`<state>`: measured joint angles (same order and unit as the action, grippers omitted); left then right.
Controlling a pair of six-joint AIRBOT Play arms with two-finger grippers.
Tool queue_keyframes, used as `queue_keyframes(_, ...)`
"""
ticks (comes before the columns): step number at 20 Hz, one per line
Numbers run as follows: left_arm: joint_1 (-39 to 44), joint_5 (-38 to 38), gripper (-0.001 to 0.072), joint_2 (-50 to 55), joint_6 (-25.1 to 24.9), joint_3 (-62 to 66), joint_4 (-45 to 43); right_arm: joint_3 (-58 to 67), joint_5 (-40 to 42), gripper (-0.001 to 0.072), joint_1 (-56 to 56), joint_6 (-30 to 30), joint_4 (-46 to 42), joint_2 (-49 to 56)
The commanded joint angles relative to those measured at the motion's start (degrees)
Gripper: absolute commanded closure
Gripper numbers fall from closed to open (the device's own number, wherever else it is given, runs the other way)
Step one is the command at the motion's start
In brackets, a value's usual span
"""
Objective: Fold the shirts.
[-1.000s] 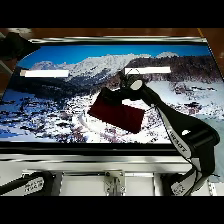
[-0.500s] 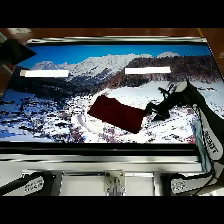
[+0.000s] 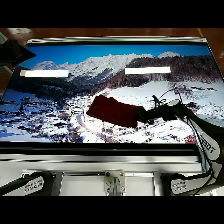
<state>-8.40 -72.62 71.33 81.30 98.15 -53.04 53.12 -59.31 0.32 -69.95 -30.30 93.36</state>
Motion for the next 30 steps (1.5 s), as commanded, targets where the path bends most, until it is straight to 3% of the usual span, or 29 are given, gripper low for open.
queue_keyframes(1,0.0,0.0,0.0669,0.0,0.5,0.0,-0.1,5.5,-4.2,0.0652,-3.2,5.2,4.8,-3.7)
queue_keyframes(3,0.0,0.0,0.0669,0.0,0.4,0.0,-0.1,12.1,-9.5,0.0652,-9.6,2.1,1.5,-9.4)
queue_keyframes(6,0.0,0.0,0.0669,0.0,0.4,0.0,-0.1,21.6,-16.2,0.0652,-21.7,-8.3,-8.3,-18.4)
queue_keyframes(9,0.0,0.0,0.0669,0.0,0.4,0.0,-0.1,28.2,-23.2,0.0652,-34.2,-13.0,-18.7,-24.7)
queue_keyframes(13,0.0,-0.1,0.0669,0.0,0.4,0.0,-0.1,32.3,-27.4,0.0652,-49.1,-13.2,-30.8,-28.6)
queue_keyframes(17,0.0,-0.5,0.0669,0.0,0.4,0.0,-0.1,32.3,-28.9,0.0652,-58.6,-12.4,-32.4,-26.9)
queue_keyframes(20,0.0,-2.7,0.0669,0.0,0.3,0.0,-0.1,32.3,-26.7,0.0652,-62.1,-10.4,-39.0,-26.0)
queue_keyframes(26,0.0,-4.9,0.0668,-0.1,0.4,0.0,-0.1,32.3,-20.8,0.0652,-64.2,-9.7,-38.1,-21.9)
queue_keyframes(30,0.0,-5.0,0.0668,-0.2,0.4,0.0,-0.1,32.3,-26.0,0.0651,-64.9,-14.2,-55.9,-21.0)
